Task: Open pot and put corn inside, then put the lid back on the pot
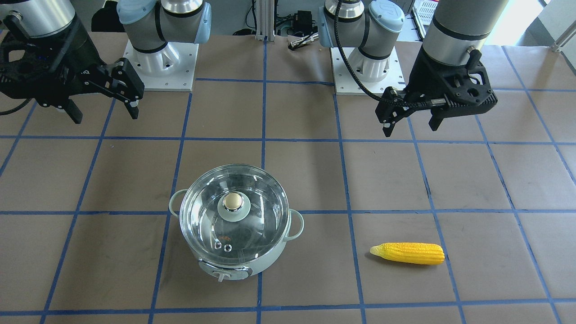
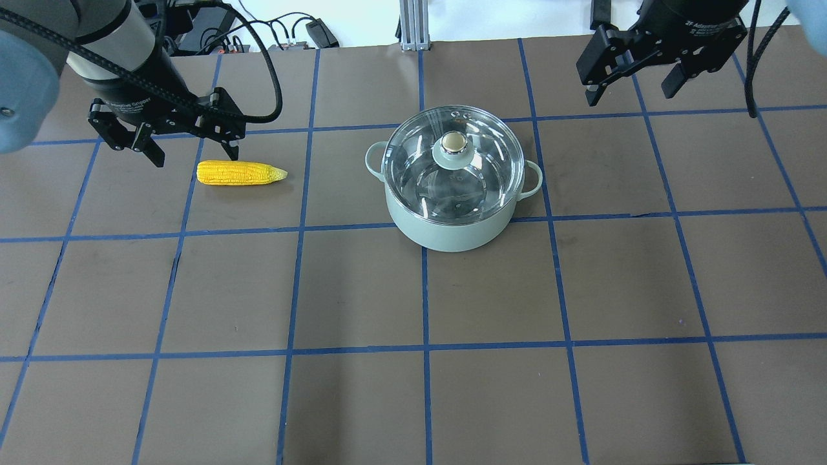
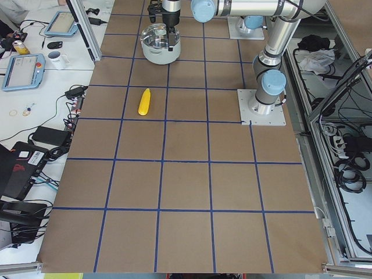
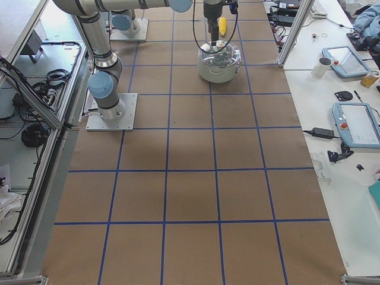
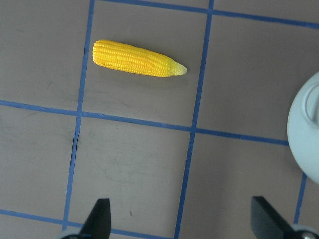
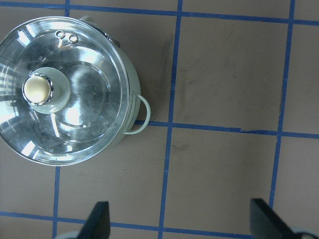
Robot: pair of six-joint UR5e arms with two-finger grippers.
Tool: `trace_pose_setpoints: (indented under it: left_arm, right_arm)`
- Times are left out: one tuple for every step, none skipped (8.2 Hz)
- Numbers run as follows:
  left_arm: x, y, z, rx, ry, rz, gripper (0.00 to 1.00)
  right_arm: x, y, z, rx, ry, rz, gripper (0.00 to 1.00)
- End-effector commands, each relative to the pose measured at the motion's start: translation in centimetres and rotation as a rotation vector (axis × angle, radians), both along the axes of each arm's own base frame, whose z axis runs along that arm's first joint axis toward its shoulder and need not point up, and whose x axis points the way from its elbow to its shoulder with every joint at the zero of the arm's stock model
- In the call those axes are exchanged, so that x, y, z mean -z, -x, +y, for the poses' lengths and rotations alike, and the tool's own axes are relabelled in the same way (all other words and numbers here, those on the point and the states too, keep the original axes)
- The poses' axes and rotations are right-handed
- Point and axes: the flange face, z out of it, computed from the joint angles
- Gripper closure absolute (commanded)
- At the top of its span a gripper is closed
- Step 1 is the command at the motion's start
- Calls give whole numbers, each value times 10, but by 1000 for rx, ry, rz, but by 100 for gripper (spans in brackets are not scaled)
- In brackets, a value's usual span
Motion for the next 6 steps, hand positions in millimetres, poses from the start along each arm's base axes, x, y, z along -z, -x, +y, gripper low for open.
trace_pose_setpoints:
  left_arm:
    - [12,-12,-18,-413,52,40,0]
    - [18,-19,-23,-508,48,37,0]
    - [27,-34,-30,-564,33,33,0]
    - [44,-61,-42,-725,10,40,0]
    - [58,-89,-51,-840,-12,47,0]
    - [75,-100,-60,-933,-37,45,0]
  right_arm:
    - [0,0,0,3,0,-2,0]
    - [0,0,0,1,0,-5,0]
    - [0,-1,0,-1,2,-6,0]
    - [0,-1,0,0,2,-9,0]
    - [0,-1,0,0,0,-9,0]
    - [0,-1,0,-1,0,-9,0]
